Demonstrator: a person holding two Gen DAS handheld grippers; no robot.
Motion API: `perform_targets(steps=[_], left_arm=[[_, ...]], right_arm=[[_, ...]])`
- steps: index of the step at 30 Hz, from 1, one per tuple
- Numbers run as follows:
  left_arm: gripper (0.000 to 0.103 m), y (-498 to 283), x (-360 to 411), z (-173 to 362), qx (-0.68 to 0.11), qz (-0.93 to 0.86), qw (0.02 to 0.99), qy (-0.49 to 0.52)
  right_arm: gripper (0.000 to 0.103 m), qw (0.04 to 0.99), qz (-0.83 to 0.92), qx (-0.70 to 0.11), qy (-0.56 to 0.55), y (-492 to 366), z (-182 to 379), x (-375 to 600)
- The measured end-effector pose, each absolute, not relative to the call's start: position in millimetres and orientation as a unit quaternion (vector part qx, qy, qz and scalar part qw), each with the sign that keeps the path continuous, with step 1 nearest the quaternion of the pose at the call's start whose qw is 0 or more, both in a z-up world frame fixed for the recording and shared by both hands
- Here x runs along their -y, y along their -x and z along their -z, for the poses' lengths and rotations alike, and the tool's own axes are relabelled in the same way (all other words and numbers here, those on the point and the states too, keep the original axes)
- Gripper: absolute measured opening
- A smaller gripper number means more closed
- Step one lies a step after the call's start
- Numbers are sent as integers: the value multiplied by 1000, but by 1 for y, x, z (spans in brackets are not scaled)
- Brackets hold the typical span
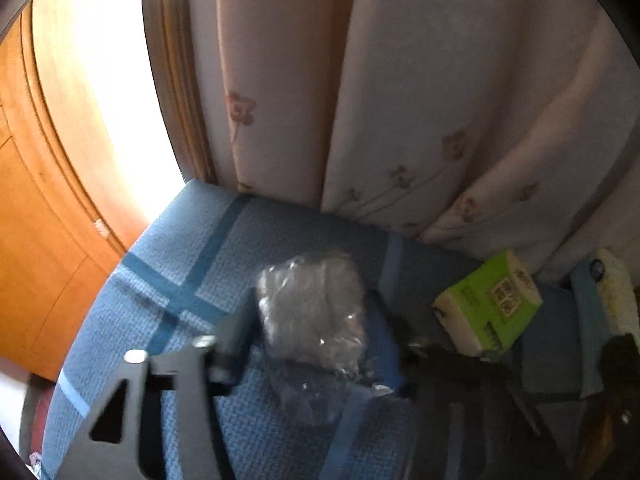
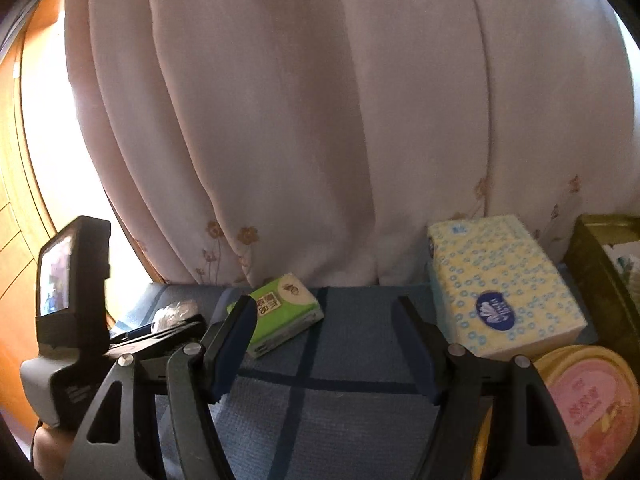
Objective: Organize soft objects
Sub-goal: 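Grasp the clear plastic bag with the left gripper while the right grasps the green tissue pack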
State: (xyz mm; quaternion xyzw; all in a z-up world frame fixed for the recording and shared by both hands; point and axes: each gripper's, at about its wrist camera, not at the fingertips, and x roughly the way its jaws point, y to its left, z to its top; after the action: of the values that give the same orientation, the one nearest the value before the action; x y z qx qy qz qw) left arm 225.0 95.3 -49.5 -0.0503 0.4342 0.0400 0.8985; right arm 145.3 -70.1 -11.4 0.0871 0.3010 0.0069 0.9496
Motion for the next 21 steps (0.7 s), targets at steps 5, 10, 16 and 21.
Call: perform_targets(steps=[5, 10, 16, 21], left_arm=[[41, -219, -105, 42, -423, -35, 904, 46], [41, -210, -129, 25, -384, -97, 917, 33], [41, -204, -142, 13, -380, -116, 916, 51], [41, -210, -148, 10, -383, -109, 915, 57]], right_arm=[[72, 940, -43, -329, -85, -162, 18, 58], [72, 918, -91, -383, -44, -191, 31, 38], [81, 889, -123, -441, -12, -223, 50, 26], [81, 884, -112, -455, 6, -238, 56, 25]])
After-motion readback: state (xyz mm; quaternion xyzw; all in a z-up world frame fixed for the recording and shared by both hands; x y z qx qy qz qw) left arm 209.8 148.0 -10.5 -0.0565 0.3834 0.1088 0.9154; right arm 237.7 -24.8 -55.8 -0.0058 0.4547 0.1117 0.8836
